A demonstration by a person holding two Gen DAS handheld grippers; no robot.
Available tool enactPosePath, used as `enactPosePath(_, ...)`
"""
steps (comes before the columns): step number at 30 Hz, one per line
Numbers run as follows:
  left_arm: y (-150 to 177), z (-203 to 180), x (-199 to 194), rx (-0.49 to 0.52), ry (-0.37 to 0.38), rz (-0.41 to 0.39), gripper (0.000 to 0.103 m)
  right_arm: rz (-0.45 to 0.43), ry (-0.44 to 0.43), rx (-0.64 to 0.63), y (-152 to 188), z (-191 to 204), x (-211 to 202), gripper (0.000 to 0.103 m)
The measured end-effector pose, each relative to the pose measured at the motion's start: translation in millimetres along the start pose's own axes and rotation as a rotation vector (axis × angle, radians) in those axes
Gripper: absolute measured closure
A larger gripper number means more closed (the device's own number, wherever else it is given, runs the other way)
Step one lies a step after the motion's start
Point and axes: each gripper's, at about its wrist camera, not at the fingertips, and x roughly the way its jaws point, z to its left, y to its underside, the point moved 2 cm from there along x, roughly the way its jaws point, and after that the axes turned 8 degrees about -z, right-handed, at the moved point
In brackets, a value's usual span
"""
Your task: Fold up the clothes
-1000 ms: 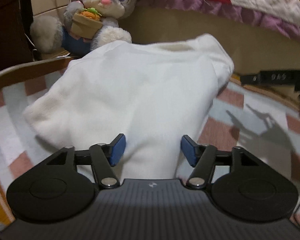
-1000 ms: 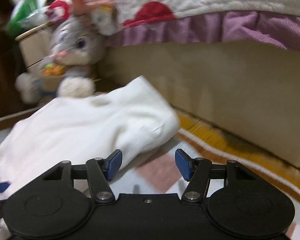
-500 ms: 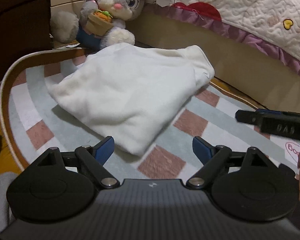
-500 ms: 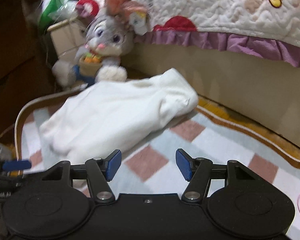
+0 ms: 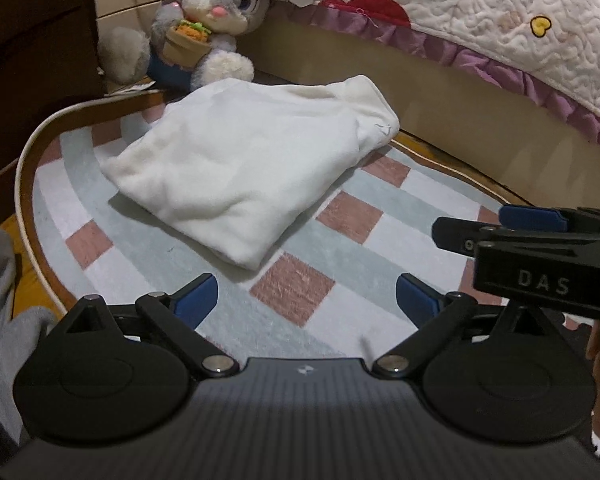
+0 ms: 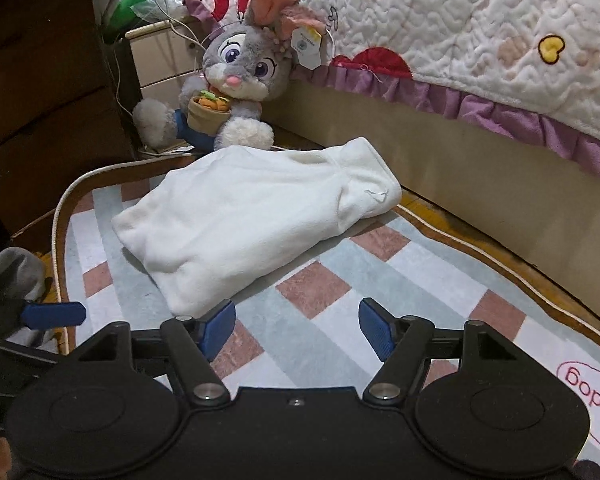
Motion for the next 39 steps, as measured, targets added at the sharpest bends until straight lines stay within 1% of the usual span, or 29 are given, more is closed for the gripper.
enactPosePath(4,2,-2,-8,0.008,-0.013,0.004,0.006,-0.002,0.004,0.012,2,2,-14,0.027)
enactPosePath(10,12,-3,-17,-0.003,-0.038,0.022,0.006,0.009,0.011,0.026,11,2,-25,0.027)
enactPosePath(13,14,-6,-21,0.02,-0.055,0.024,0.006,0.012,0.009,0.038,15,-1,-29,0.027)
enactPosePath(17,13,-14,-24,0.052,-0.065,0.011,0.006,0.013,0.013,0.054,19,-6,-32,0.027)
enactPosePath(20,12,-17,-24,0.051,-0.063,0.01,0.006,0.003,0.01,0.056,19,-9,-35,0.026)
enactPosePath(25,11,-20,-25,0.061,-0.096,-0.003,0.005,-0.017,-0.017,0.075,19,-13,-40,0.025)
enactPosePath(27,11,-20,-26,0.065,-0.095,-0.005,0.005,-0.026,-0.031,0.085,19,-15,-42,0.025)
enactPosePath(39,11,-22,-25,0.073,-0.088,0.005,0.005,-0.016,-0.028,0.098,23,-17,-42,0.025)
